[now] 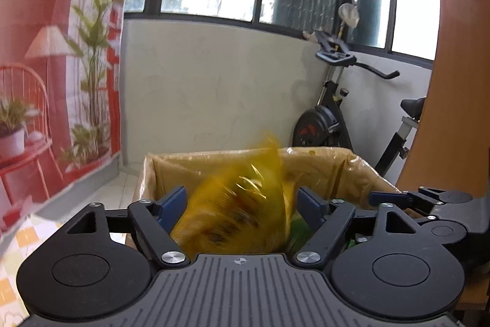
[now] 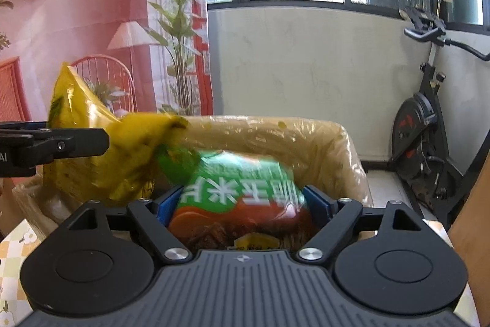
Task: Organize snacks
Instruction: 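Lift both bags and carry them over the box, releasing them inside, then withdraw both open tools from the box back toward the snack pile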
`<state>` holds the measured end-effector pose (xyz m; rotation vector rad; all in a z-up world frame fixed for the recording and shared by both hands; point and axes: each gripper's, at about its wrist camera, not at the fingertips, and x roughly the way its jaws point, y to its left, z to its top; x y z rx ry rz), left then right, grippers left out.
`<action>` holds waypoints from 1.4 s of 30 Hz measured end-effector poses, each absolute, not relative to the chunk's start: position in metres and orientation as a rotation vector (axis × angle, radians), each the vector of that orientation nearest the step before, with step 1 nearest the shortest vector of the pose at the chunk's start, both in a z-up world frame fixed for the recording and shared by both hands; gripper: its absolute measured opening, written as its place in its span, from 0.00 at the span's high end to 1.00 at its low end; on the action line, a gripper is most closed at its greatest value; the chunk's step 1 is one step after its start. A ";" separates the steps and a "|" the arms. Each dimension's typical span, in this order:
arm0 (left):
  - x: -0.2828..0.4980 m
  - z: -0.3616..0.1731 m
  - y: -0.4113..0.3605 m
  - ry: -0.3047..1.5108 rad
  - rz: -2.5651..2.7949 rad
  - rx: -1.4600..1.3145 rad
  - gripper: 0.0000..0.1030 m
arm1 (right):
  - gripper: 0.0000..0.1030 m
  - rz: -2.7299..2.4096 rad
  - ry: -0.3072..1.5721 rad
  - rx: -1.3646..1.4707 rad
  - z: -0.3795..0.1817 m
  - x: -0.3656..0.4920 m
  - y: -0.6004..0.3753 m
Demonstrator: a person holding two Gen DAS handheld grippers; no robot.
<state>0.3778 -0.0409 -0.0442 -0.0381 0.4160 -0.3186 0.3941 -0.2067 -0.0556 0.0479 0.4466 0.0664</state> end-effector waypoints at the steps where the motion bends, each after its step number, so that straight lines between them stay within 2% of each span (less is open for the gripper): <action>1: 0.378 -0.045 -0.039 0.424 -0.309 -0.045 0.18 | 0.16 0.064 0.450 0.041 -0.056 0.393 -0.206; 3: 0.377 -0.045 -0.036 0.426 -0.303 -0.057 0.18 | 0.14 0.068 0.442 0.035 -0.055 0.389 -0.204; 24: 0.293 -0.027 0.013 0.426 -0.301 -0.029 0.18 | 0.14 0.047 0.358 0.147 -0.028 0.287 -0.213; 42: 0.229 -0.087 0.047 0.552 -0.315 -0.101 0.18 | 0.14 -0.004 0.465 0.188 -0.076 0.194 -0.211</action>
